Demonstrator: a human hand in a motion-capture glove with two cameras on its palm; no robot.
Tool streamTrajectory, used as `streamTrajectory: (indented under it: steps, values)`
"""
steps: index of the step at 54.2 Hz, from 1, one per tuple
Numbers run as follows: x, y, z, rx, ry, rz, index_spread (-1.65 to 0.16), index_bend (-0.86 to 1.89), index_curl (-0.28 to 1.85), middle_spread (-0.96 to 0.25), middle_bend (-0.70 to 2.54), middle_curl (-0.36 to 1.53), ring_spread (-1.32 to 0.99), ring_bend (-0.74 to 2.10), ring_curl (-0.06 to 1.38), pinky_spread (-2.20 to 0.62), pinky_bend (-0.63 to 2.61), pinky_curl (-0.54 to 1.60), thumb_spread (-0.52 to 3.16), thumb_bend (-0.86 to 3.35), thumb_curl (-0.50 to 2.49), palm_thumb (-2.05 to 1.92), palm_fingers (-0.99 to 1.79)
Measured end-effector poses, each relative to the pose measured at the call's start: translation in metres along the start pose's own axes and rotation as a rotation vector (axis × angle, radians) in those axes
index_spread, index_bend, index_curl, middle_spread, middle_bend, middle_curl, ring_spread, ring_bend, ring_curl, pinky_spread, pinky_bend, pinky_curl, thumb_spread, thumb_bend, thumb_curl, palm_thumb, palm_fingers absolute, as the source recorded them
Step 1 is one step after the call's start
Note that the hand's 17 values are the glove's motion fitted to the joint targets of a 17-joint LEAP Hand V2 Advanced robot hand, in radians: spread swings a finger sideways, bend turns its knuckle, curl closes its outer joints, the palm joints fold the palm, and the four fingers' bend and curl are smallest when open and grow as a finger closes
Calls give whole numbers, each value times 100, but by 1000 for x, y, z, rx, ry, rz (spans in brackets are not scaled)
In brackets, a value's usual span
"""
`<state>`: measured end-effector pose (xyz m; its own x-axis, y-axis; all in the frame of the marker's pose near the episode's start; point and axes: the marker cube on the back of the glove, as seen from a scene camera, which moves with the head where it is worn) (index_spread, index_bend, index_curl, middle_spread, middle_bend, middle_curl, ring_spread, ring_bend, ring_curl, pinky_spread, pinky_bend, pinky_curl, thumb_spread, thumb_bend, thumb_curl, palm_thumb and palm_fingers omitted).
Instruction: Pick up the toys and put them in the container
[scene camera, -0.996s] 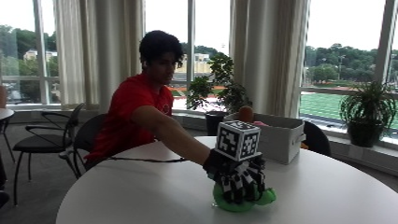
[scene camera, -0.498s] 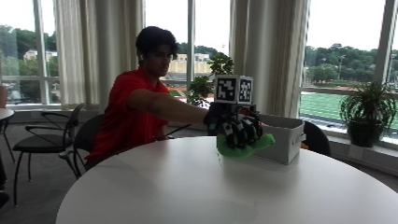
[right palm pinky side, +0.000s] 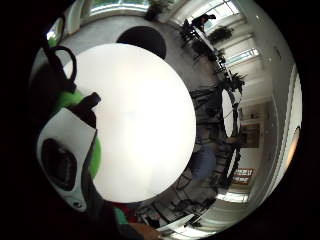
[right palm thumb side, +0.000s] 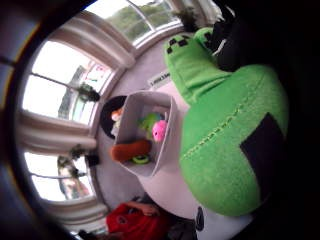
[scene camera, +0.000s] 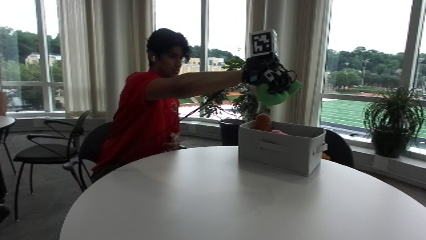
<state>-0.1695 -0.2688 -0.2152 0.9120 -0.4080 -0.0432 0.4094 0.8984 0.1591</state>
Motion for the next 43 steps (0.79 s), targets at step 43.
streamTrajectory:
  steps: [43]
  values:
    - [-208,-32,69,-312,135,-197,-40,12,25,-46,57,91,-50,109,60,-36,143,45,35,-2,114,64,46]
